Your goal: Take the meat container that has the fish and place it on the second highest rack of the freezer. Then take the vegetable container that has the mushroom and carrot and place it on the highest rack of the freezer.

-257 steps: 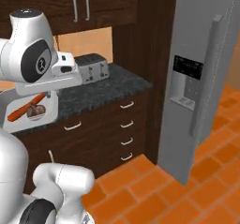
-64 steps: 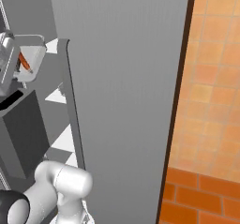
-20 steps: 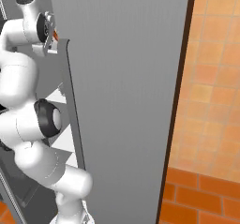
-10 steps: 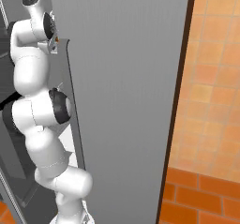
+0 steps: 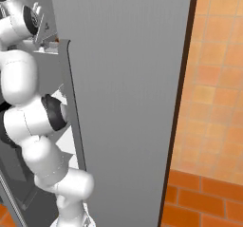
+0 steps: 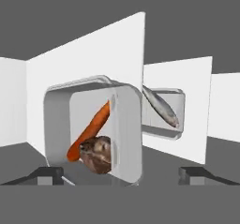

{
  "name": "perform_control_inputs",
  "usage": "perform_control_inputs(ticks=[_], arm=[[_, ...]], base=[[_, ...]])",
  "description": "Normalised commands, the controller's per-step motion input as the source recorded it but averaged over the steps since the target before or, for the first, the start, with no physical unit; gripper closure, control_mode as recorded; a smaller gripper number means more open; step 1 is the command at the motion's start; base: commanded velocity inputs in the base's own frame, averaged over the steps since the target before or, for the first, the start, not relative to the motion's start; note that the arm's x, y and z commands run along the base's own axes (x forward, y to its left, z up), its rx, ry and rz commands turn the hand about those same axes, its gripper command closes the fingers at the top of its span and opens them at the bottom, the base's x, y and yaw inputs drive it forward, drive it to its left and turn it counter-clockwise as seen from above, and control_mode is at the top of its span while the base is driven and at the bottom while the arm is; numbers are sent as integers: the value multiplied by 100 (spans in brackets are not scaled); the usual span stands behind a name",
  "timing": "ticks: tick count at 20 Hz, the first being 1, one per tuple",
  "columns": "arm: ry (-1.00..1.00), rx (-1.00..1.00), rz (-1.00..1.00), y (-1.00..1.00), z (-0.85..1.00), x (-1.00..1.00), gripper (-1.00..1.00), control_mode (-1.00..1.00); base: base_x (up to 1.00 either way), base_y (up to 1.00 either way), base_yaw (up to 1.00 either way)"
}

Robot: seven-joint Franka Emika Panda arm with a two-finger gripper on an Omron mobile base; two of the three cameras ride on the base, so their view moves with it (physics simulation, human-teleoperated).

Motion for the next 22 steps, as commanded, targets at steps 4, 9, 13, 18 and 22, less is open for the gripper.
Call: perform_control_inputs(ticks=[4,9,13,18,22], arm=[[-18,4,14,-13,-17,-100,-100,-100],[-22,1,39,-90,-19,-100,-100,-100],[-1,-3,61,-89,-22,-96,-100,-100],[2,-15,86,-47,-34,-57,-100,-100],[16,-36,83,-24,-36,-43,-100,-100]], base=[[0,0,0],[0,0,0],[0,0,0],[0,0,0],[0,0,0]])
